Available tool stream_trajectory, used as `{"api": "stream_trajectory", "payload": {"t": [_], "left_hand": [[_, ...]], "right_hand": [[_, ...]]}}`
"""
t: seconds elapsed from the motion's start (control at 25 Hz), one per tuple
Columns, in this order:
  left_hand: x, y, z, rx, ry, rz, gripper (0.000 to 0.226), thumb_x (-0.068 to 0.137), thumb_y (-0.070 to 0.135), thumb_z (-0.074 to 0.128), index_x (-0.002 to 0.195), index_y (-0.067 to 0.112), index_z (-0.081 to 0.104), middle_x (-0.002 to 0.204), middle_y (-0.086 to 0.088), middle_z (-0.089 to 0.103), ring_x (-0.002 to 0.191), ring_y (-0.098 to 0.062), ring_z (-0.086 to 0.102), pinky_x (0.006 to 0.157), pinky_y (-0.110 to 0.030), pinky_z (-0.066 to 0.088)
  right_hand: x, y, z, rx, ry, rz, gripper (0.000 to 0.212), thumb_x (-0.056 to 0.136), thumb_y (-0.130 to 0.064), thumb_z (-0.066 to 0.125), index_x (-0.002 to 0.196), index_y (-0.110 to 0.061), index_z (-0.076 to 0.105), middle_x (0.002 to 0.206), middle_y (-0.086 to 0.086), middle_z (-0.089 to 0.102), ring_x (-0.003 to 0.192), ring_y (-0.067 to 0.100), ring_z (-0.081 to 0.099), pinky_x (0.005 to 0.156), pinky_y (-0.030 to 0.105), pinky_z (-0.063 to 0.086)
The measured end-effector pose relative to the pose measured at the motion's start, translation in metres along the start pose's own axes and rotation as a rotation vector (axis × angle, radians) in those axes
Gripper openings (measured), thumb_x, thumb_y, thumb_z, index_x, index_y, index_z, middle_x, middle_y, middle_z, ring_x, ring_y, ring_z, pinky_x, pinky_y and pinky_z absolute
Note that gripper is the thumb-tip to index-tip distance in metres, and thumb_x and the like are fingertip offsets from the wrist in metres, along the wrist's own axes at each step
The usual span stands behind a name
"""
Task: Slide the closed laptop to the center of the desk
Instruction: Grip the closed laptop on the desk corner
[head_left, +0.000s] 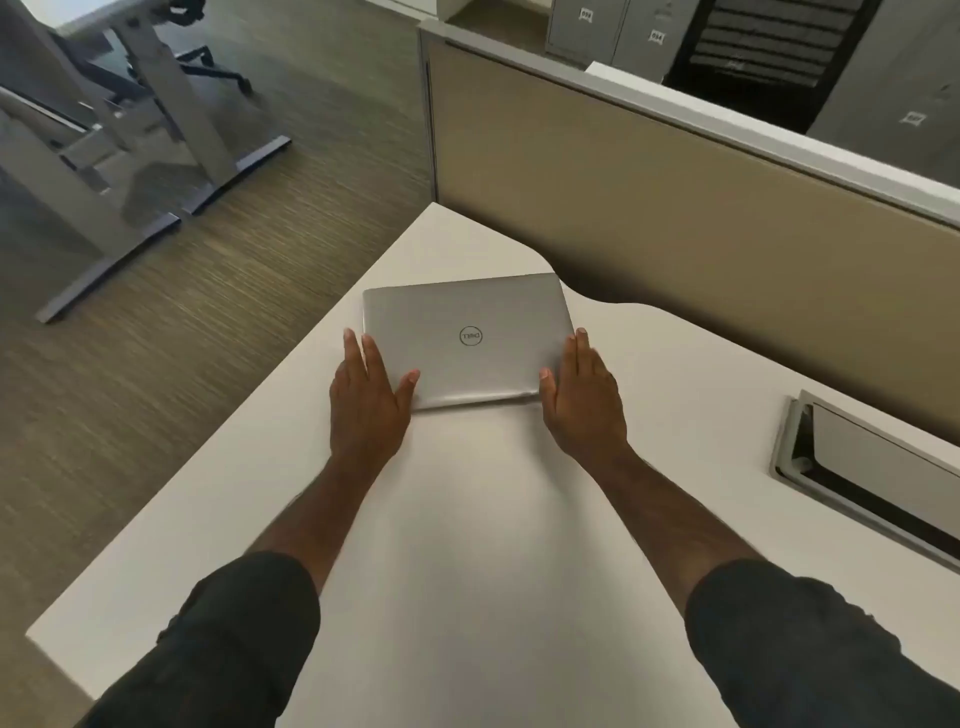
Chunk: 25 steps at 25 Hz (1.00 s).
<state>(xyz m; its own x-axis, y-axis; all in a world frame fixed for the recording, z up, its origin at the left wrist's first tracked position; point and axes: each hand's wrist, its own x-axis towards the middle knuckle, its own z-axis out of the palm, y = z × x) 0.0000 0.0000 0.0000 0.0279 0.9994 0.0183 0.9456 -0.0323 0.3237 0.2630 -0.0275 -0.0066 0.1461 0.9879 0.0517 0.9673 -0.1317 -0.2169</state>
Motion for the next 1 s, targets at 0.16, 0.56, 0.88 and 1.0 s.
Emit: {"api": "stream_trajectory", "payload": {"t": [0.16, 0.56, 0.88, 1.0], "left_hand": [[0.025, -0.002, 0.006, -0.064, -0.003, -0.135, 0.084, 0.098, 0.058, 0.040, 0.154, -0.003, 0.022, 0.156, -0.030, 0.028, 0.131, -0.048, 0.042, 0.102, -0.058, 0.042], [0.056, 0.013, 0.025, -0.103, 0.042, -0.307, 0.066, 0.103, 0.051, 0.035, 0.148, 0.003, 0.037, 0.129, -0.027, 0.051, 0.116, -0.044, 0.047, 0.089, -0.056, 0.046], [0.069, 0.008, 0.017, -0.471, -0.030, -0.485, 0.060, 0.091, 0.050, 0.063, 0.146, 0.034, 0.045, 0.136, -0.018, 0.043, 0.127, -0.040, 0.045, 0.109, -0.047, 0.040], [0.072, -0.002, 0.016, -0.549, -0.050, -0.445, 0.066, 0.089, 0.049, 0.067, 0.149, 0.032, 0.044, 0.137, -0.018, 0.048, 0.126, -0.035, 0.053, 0.111, -0.039, 0.039]], "right_hand": [[0.031, -0.001, 0.009, 0.034, 0.035, 0.089, 0.065, 0.103, -0.050, 0.036, 0.147, -0.001, 0.038, 0.137, 0.016, 0.051, 0.107, 0.039, 0.056, 0.080, 0.046, 0.047], [0.072, 0.000, 0.033, 0.178, -0.046, 0.322, 0.064, 0.100, -0.063, 0.031, 0.141, -0.016, 0.045, 0.126, 0.018, 0.050, 0.110, 0.041, 0.049, 0.082, 0.047, 0.046], [0.080, 0.001, 0.033, 0.337, -0.188, 0.403, 0.087, 0.085, -0.081, 0.040, 0.157, -0.035, 0.021, 0.137, 0.013, 0.041, 0.123, 0.040, 0.044, 0.098, 0.048, 0.043], [0.080, 0.001, 0.034, 0.369, -0.192, 0.414, 0.091, 0.083, -0.083, 0.043, 0.158, -0.038, 0.018, 0.130, 0.014, 0.047, 0.124, 0.038, 0.046, 0.094, 0.046, 0.044]]}}
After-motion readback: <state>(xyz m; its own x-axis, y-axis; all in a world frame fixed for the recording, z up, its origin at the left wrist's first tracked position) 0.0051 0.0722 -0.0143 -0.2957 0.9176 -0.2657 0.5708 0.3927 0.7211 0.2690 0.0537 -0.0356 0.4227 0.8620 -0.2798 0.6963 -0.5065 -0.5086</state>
